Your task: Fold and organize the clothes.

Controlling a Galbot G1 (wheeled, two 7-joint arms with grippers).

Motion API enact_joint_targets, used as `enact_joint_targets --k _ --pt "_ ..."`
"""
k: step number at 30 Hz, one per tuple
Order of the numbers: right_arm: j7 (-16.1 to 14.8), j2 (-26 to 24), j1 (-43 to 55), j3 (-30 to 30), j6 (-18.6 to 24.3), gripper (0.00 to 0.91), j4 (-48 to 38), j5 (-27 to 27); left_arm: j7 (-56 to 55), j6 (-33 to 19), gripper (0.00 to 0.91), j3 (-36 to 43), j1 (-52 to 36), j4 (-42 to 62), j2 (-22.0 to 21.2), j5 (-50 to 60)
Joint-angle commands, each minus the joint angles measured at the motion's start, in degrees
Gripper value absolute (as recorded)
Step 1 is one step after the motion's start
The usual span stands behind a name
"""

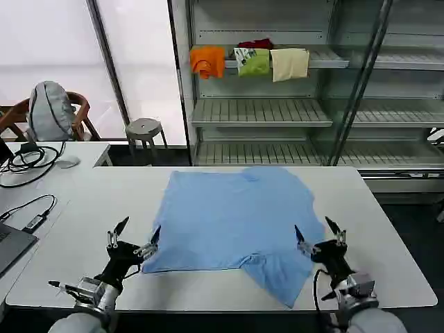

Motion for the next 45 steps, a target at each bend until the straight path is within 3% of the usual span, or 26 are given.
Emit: enact_joint_targets --k 1,4,11,25,39,40,41,42,43,44,45 --pt "0.74 -0.89 -8.41 -1.12 -1.06 0.907 5.26 -0.58 -2.48 9.84 0.907 -0.04 4.91 -4.07 1.29 -6.53" --pt "1.6 -0.45 -9.34 -0.95 -3.17 0.907 6.04 -0.74 -3.86 14.22 0.907 -0.61 5.7 -5.35 1.39 -10.15" --pt "3.86 -0.01 -11.72 -3.3 -6.9 0.907 7.23 -0.99 -4.8 18.81 0.907 0.04 7.62 -6.92 1.09 -11.22" --pt "7.4 -0.13 -12.61 -2.05 -10.57 0.907 7.04 1.51 -7.83 18.37 0.907 0.3 4.31 -1.84 0.18 -16.25" --pt "6.81 0.36 -11.27 -4.31 -10.97 0.907 6.16 2.54 -11.14 18.35 0.907 0.04 3.92 -0.13 0.91 -14.8" --pt "6.53 0.52 -11.01 -4.5 -10.6 0.907 6.24 2.46 -10.94 18.46 0.584 0.07 3.95 -0.35 0.89 -14.78" --pt "6.49 0.53 -10.9 -4.64 -10.62 0.907 6.26 2.46 -10.81 18.55 0.101 0.09 3.94 -0.4 0.88 -14.68" --pt "6.46 0.52 -10.78 -4.77 -10.74 0.343 6.17 2.48 -10.67 18.57 0.01 0.18 3.95 -0.54 0.89 -14.44" --pt "6.51 0.43 -10.72 -4.9 -11.02 0.343 5.91 2.49 -10.28 18.67 0.01 0.27 3.95 -0.55 0.87 -13.66" --pt "6.63 0.37 -10.7 -4.93 -11.26 0.0 5.75 2.52 -9.44 18.63 0.01 0.28 4.0 -0.49 0.86 -13.27" --pt "6.76 0.28 -10.7 -4.92 -11.55 0.0 5.5 2.72 -9.1 18.43 0.01 0.39 4.03 -0.43 0.84 -12.94"
